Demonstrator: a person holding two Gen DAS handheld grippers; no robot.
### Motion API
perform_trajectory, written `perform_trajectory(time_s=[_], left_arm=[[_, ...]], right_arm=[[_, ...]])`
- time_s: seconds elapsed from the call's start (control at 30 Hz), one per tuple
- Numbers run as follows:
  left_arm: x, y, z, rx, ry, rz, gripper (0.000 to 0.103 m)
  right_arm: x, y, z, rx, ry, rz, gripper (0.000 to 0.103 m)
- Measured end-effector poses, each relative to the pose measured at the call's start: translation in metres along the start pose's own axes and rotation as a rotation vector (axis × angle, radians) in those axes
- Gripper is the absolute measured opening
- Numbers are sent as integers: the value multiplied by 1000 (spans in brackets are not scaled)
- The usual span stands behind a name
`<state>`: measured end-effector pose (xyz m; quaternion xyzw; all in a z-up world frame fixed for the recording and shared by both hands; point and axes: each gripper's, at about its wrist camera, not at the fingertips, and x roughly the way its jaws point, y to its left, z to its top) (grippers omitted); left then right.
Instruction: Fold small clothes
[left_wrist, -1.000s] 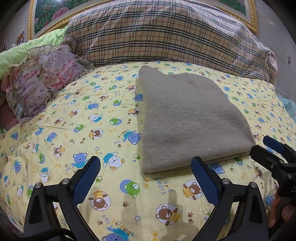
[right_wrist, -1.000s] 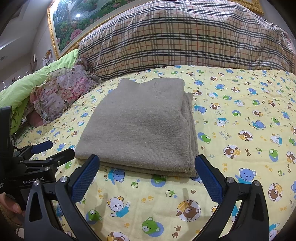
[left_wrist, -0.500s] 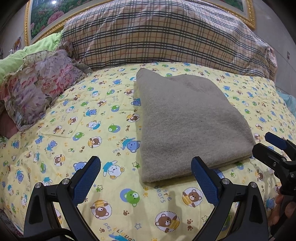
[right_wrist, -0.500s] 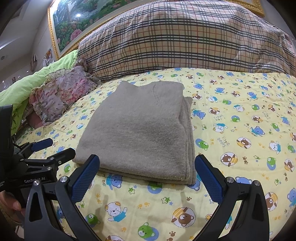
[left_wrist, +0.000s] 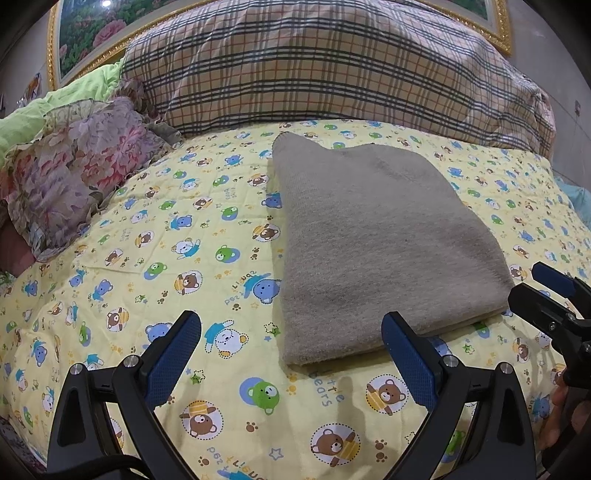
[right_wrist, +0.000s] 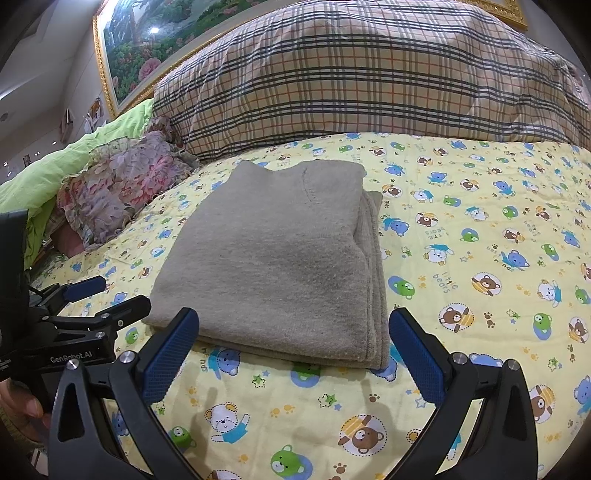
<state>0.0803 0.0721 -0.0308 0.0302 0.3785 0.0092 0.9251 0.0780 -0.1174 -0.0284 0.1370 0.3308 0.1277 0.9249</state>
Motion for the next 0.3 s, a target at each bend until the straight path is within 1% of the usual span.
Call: perform_trajectory(time_s=[0.3], left_arm=[[-1, 3, 1, -3, 4, 5, 99]], right_arm=[[0, -3, 0, 13, 4, 1, 103]])
